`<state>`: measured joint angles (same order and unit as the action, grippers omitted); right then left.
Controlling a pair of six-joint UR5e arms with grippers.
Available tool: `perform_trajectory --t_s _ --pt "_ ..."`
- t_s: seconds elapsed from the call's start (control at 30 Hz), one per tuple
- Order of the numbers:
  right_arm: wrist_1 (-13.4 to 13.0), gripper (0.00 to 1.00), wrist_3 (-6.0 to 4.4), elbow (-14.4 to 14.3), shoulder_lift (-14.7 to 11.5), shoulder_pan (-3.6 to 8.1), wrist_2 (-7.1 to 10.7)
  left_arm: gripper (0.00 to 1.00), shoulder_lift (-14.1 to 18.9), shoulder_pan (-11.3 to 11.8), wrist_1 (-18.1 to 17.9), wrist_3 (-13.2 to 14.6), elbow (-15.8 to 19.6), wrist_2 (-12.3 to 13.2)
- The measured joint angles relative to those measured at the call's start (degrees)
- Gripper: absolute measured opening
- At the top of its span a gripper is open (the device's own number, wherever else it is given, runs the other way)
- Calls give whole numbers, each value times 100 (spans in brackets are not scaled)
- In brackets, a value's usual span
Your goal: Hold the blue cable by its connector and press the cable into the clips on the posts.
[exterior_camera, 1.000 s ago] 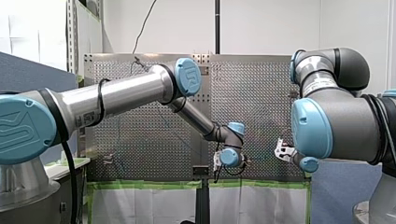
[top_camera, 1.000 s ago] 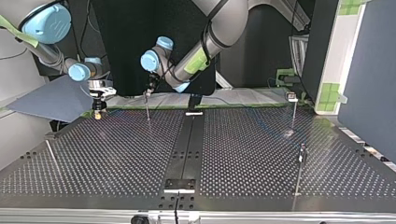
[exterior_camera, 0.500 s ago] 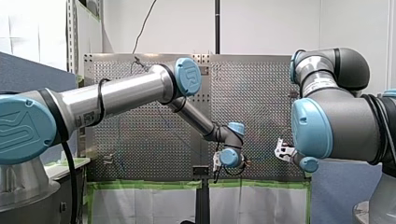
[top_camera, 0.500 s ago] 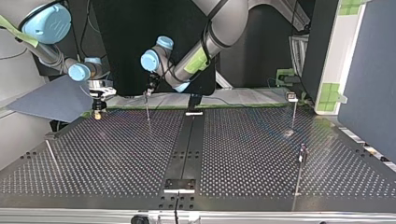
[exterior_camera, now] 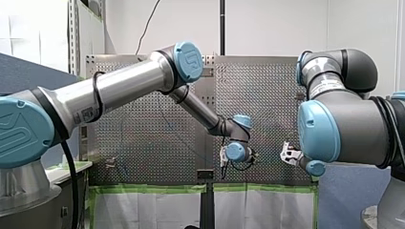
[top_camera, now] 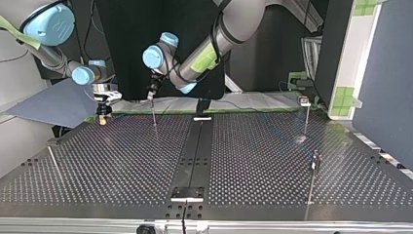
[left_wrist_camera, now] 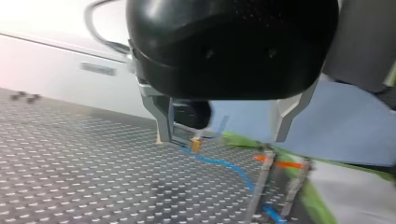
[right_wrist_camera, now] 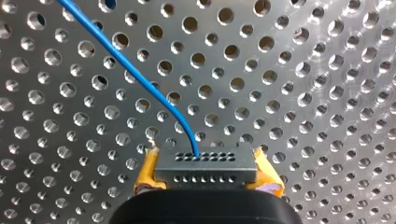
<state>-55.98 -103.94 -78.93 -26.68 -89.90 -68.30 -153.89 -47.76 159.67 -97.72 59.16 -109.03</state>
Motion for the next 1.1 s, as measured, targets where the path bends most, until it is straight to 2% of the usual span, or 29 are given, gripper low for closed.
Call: perform_trajectory --t_s 0.33,0.73,1.1 --pt "7 0 -11 -4 0 -46 0 100 458 -22 -401 -416 459 -10" --pt "-11 0 -44 -1 1 -49 1 100 1051 -97 30 -353 1051 -318" --pt "-12 0 -74 -1 1 -56 26 100 1561 -165 89 -362 1561 -429"
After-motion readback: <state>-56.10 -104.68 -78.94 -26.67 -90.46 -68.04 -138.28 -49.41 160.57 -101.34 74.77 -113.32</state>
